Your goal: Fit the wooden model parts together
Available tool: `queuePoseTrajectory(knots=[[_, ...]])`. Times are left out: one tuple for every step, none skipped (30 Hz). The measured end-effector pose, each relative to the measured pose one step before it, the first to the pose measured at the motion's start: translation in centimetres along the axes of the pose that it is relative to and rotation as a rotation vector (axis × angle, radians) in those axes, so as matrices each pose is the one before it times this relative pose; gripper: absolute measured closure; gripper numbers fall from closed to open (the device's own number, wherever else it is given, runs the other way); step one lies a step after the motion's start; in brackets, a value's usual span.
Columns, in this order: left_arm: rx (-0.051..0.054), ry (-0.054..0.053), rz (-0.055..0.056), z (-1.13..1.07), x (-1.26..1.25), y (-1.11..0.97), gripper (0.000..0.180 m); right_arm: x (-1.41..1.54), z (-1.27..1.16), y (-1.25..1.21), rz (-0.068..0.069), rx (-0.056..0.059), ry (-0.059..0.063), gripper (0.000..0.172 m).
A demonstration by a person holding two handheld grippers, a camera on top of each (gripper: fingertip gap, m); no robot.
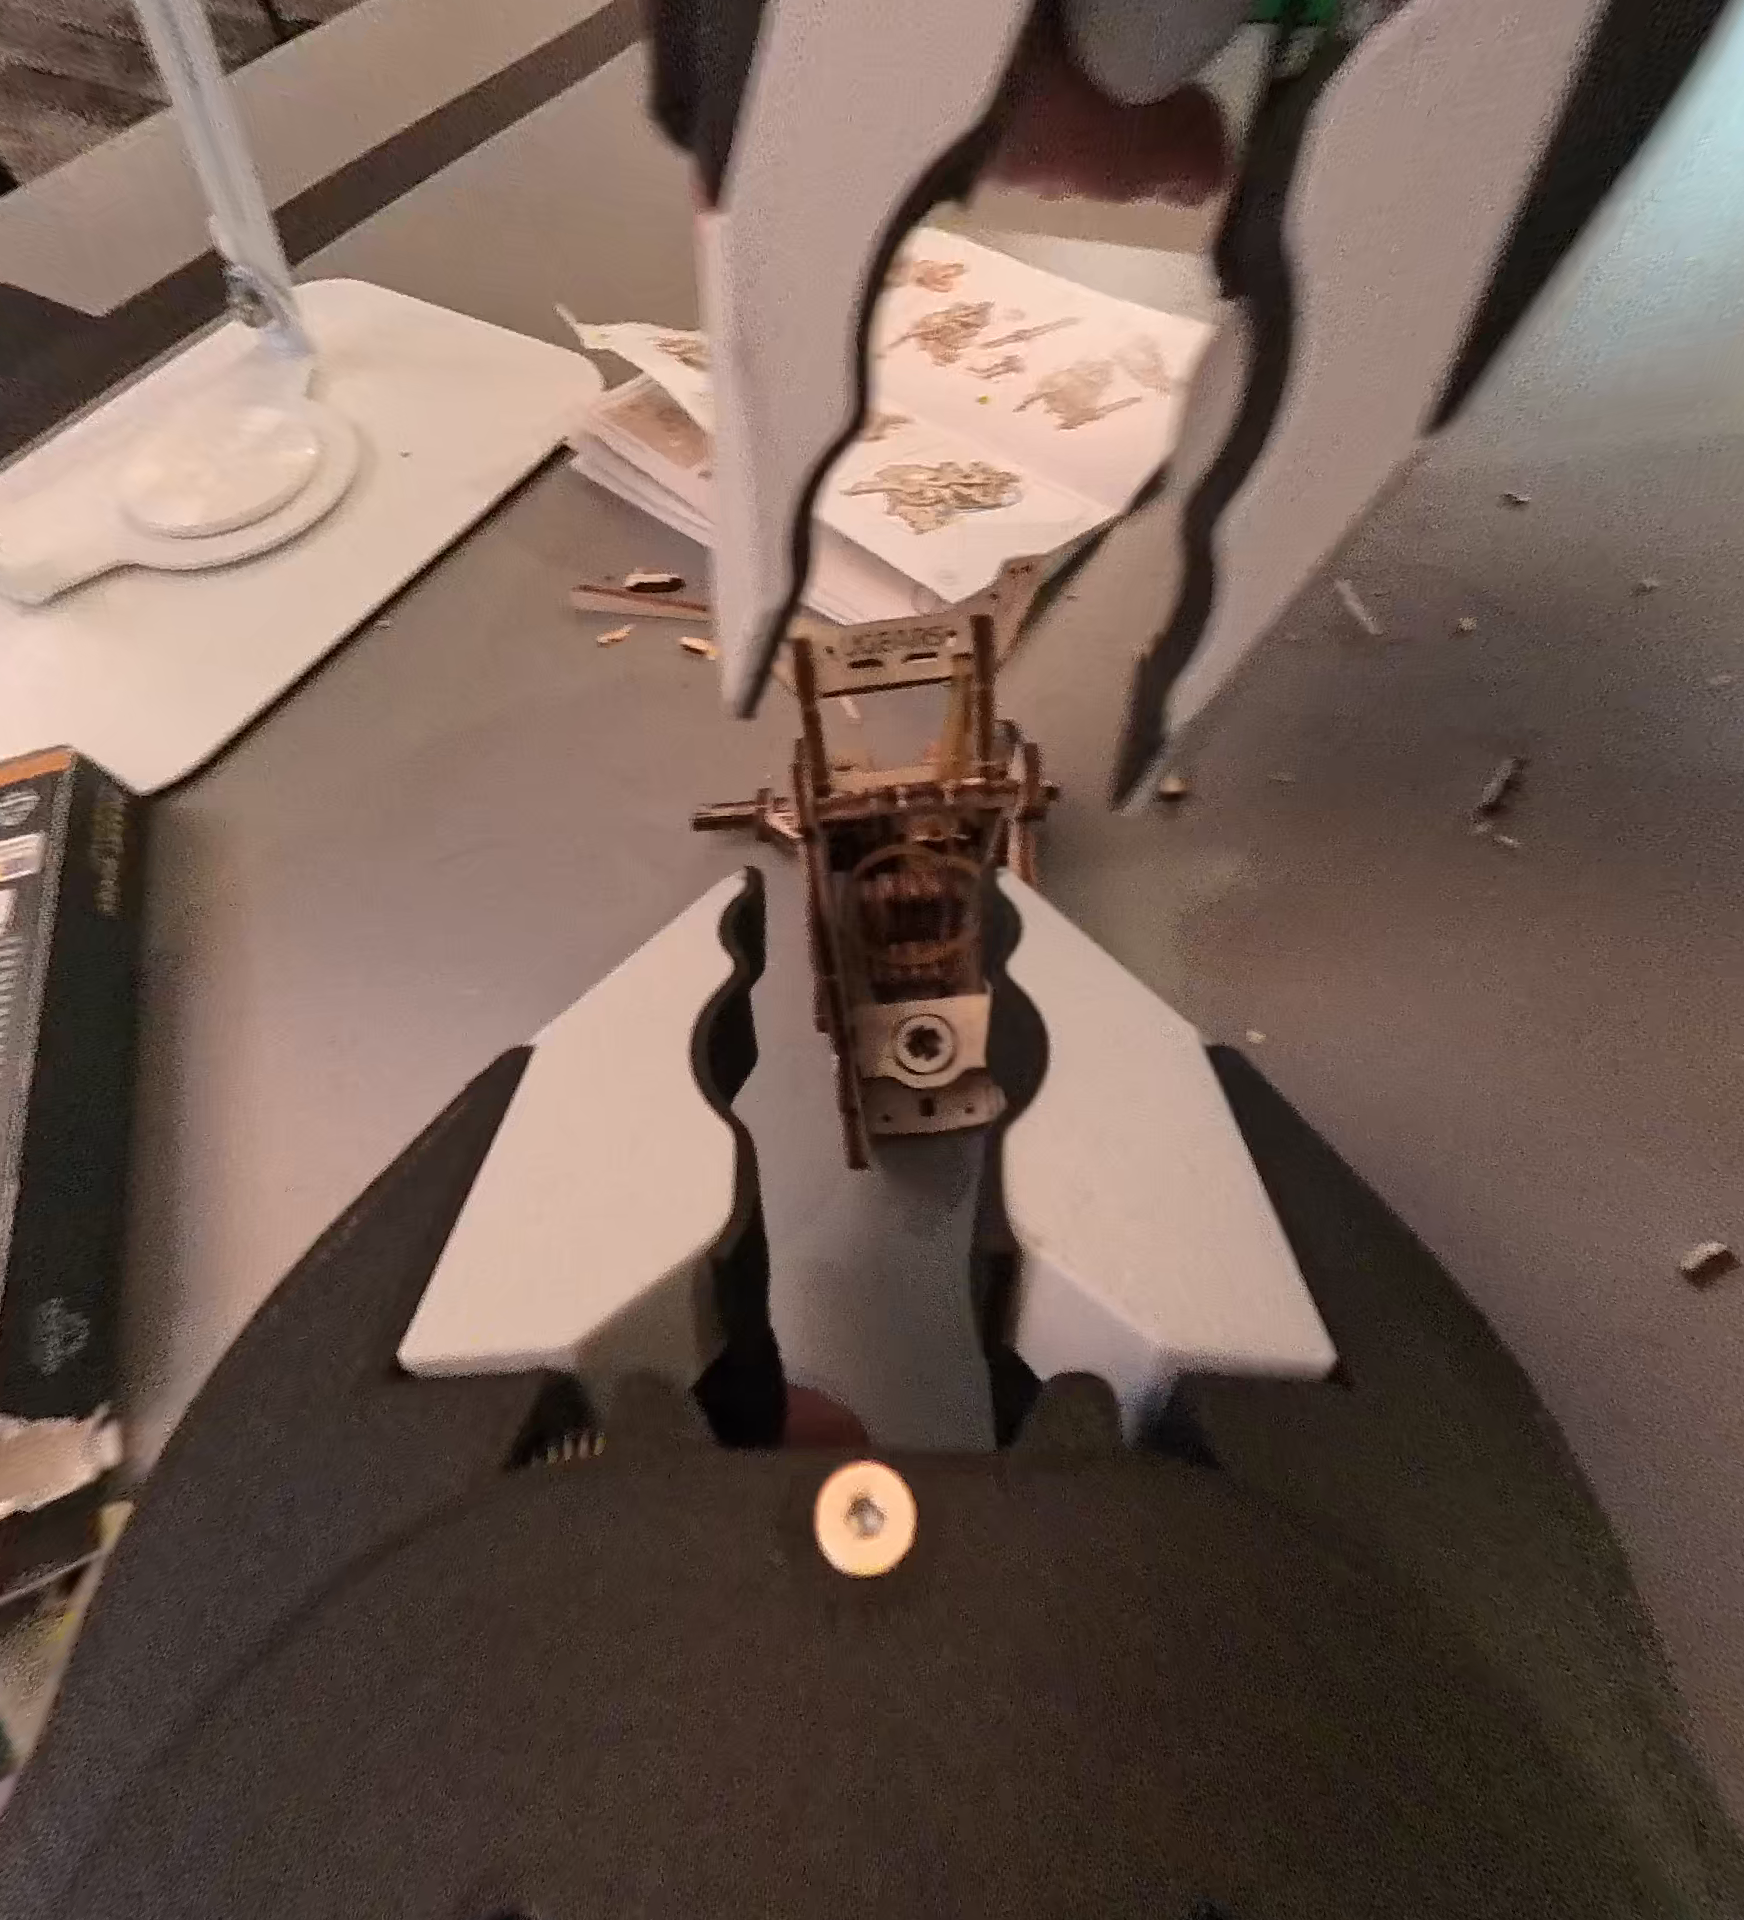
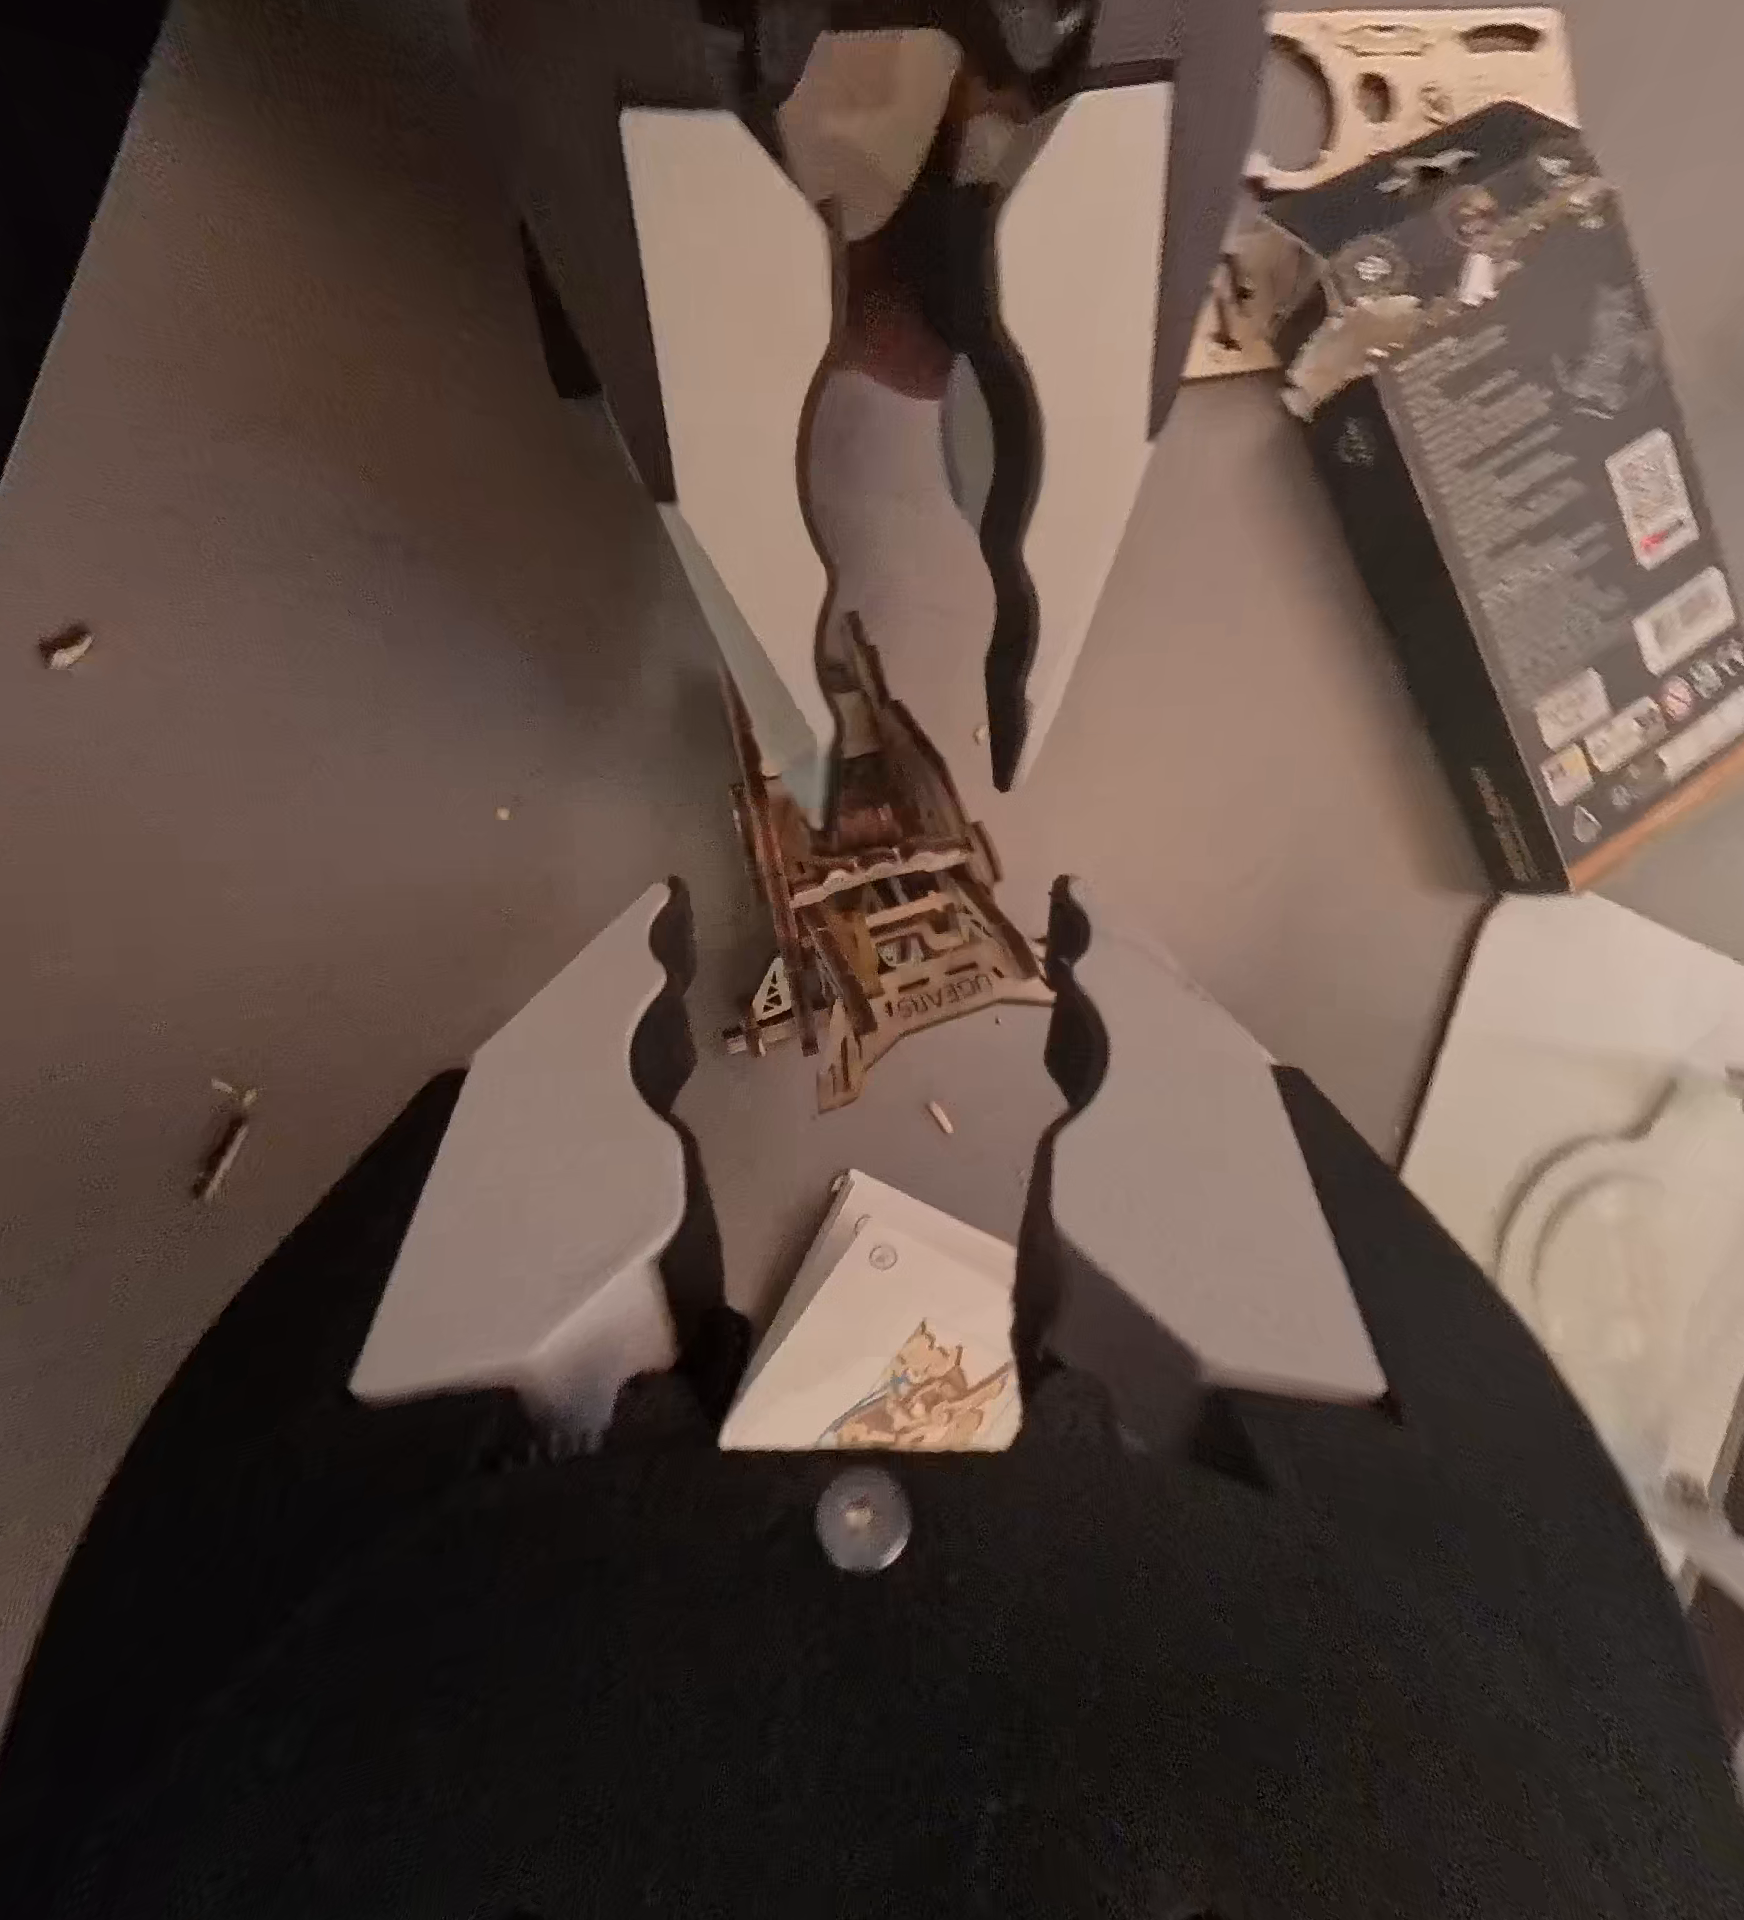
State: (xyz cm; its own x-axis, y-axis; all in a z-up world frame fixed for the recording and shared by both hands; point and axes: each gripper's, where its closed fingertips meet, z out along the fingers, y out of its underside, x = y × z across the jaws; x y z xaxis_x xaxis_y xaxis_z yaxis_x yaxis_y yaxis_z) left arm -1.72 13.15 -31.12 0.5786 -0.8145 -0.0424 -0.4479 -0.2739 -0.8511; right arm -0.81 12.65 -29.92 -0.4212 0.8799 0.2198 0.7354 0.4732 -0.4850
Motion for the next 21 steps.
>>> queuePoseTrajectory(knots=[[0.0061, 0.0068, -0.002, 0.066, 0.339, -0.064, 0.139, 0.098, 0.219, 0.125, -0.0197, -0.0045, -0.0202, 0.107], [0.0024, -0.0014, 0.0104, 0.158, 0.254, -0.041, 0.133, -0.069, 0.216, 0.179, -0.0139, -0.0123, -0.0273, 0.108], [-0.0131, -0.0069, 0.0132, 0.255, 0.137, 0.175, 0.131, -0.05, 0.244, 0.141, -0.0116, -0.0122, -0.022, 0.11], [-0.0156, -0.0208, 0.0136, 0.272, -0.136, 0.227, 0.132, -0.034, 0.231, 0.012, -0.0058, -0.0015, -0.0209, 0.109], [-0.0017, -0.0141, 0.011, 0.162, -0.071, 0.008, 0.133, -0.198, 0.185, -0.038, -0.0021, 0.0076, -0.0286, 0.112], [0.0061, 0.0001, -0.0021, 0.038, 0.089, -0.127, 0.132, -0.153, 0.139, -0.017, 0.0001, 0.0071, -0.0202, 0.118], [0.0011, -0.0003, -0.0014, 0.008, 0.015, -0.004, 0.131, -0.089, 0.048, -0.014, -0.0014, 0.0032, -0.0111, 0.119], [0.0059, 0.0112, 0.0016, -0.068, 0.152, -0.015, 0.13, -0.158, -0.041, 0.004, -0.0075, 0.0001, -0.0125, 0.12], [0.0016, 0.0137, -0.0059, -0.164, 0.098, 0.053, 0.129, -0.083, -0.038, 0.014, -0.0016, 0.0, -0.009, 0.12], [0.0083, 0.0099, -0.0103, -0.313, -0.029, -0.064, 0.127, 0.035, 0.008, -0.034, 0.0088, 0.0037, -0.0023, 0.12], [0.0205, 0.0157, -0.0099, -0.512, 0.005, -0.255, 0.126, 0.007, 0.033, -0.034, 0.0062, 0.0062, -0.0007, 0.12], [0.0229, 0.0217, -0.0142, -0.538, 0.167, -0.382, 0.125, 0.012, 0.009, -0.019, 0.003, 0.0028, 0.0026, 0.121], [0.0255, 0.0275, -0.0188, -0.455, 0.378, -0.493, 0.124, 0.023, -0.004, -0.006, 0.0094, -0.0004, 0.0034, 0.121], [0.0135, 0.0215, -0.0091, -0.221, 0.416, -0.355, 0.12, 0.027, 0.018, -0.058, 0.015, 0.0022, 0.0015, 0.121], [-0.0207, -0.0003, 0.0236, 0.144, 0.323, 0.138, 0.117, 0.068, 0.046, -0.121, 0.022, 0.0072, 0.0009, 0.121], [-0.0545, -0.0311, 0.0563, 0.473, 0.011, 0.661, 0.116, 0.115, 0.028, -0.164, 0.0292, 0.0096, 0.0, 0.121], [-0.0743, -0.0583, 0.0618, 0.646, -0.426, 1.018, 0.119, 0.065, 0.048, -0.133, 0.0214, 0.007, -0.0005, 0.122], [-0.0611, -0.0488, 0.0335, 0.637, -0.417, 0.92, 0.121, 0.052, 0.062, -0.057, 0.013, 0.0004, 0.0019, 0.122], [-0.0173, -0.0089, 0.0043, 0.42, 0.005, 0.377, 0.124, 0.035, 0.06, 0.035, 0.0091, -0.0071, 0.0024, 0.124], [0.011, 0.0031, -0.0054, 0.156, 0.066, -0.03, 0.126, -0.103, 0.023, 0.084, -0.0076, -0.0088, -0.0018, 0.124], [0.0084, 0.0036, -0.0025, -0.022, 0.019, -0.04, 0.128, -0.255, -0.027, 0.052, -0.0209, -0.0058, -0.0083, 0.122]])
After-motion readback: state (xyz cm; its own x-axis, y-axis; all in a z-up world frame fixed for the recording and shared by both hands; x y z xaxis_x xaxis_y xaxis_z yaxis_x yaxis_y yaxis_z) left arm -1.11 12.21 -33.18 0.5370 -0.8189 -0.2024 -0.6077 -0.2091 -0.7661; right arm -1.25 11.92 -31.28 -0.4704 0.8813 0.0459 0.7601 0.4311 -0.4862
